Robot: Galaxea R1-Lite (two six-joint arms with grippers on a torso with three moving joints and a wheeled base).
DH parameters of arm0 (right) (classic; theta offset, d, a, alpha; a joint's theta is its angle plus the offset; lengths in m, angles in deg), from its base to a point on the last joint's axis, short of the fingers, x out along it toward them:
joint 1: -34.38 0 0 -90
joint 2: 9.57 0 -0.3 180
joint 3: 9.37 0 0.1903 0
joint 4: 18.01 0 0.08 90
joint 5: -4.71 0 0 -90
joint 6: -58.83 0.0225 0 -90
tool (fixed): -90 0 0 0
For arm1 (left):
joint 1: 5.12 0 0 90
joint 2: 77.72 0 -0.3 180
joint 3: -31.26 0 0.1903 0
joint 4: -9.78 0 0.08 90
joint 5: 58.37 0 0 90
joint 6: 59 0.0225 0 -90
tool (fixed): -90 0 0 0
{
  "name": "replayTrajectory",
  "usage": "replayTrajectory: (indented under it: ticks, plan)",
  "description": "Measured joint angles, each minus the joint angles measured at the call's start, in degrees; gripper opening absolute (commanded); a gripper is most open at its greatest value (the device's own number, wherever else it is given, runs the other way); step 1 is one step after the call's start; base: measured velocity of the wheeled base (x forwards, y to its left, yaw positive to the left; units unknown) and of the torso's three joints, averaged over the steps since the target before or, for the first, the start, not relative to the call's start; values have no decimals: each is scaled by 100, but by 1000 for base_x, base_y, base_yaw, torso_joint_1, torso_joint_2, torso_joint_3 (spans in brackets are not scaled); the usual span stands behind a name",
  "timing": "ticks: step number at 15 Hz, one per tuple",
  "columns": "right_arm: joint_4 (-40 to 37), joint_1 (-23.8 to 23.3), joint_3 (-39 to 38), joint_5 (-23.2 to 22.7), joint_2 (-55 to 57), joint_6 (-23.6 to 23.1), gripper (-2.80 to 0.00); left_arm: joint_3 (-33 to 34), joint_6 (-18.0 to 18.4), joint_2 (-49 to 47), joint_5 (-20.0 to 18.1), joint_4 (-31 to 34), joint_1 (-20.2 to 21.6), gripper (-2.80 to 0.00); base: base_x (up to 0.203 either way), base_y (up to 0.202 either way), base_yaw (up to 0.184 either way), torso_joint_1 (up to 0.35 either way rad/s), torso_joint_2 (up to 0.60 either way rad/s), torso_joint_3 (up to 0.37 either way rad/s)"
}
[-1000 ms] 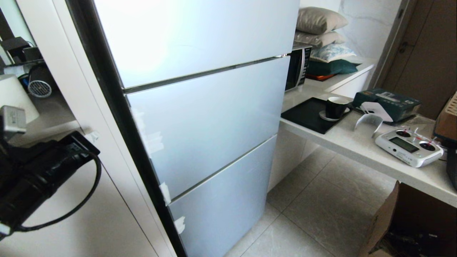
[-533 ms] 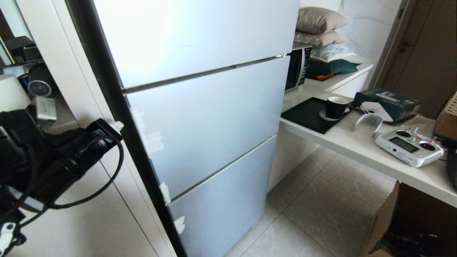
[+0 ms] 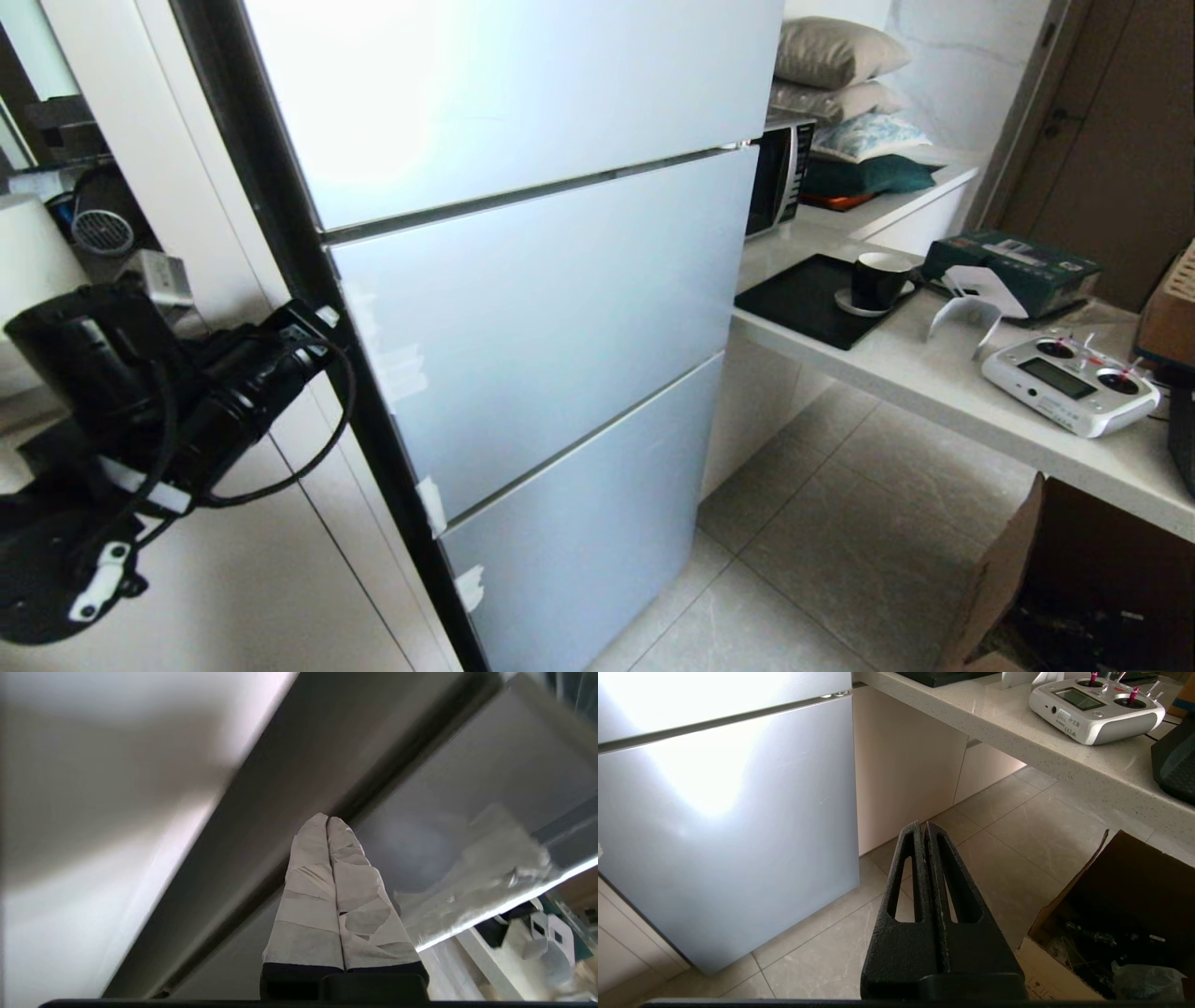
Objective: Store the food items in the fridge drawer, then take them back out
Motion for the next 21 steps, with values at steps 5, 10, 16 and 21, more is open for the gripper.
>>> replayTrajectory:
  ticks: [5,10,16,21]
  plan:
    - [-2,0,0,0,0,-2,-280,11,-16,-84,-28,-59,-320,-280,0,0,0,0,0,0]
    - [2,0,0,0,0,-1,-280,131,-12,-90,15,-132,-893,-280,0,0,0,0,0,0]
    - [2,0,0,0,0,0,-280,299,40,-7,-3,-86,-1400,-280,0,0,0,0,0,0]
    - [-3,0,0,-2,0,-1,-280,730,56,492,-55,-69,-2516,-280,0,0,0,0,0,0]
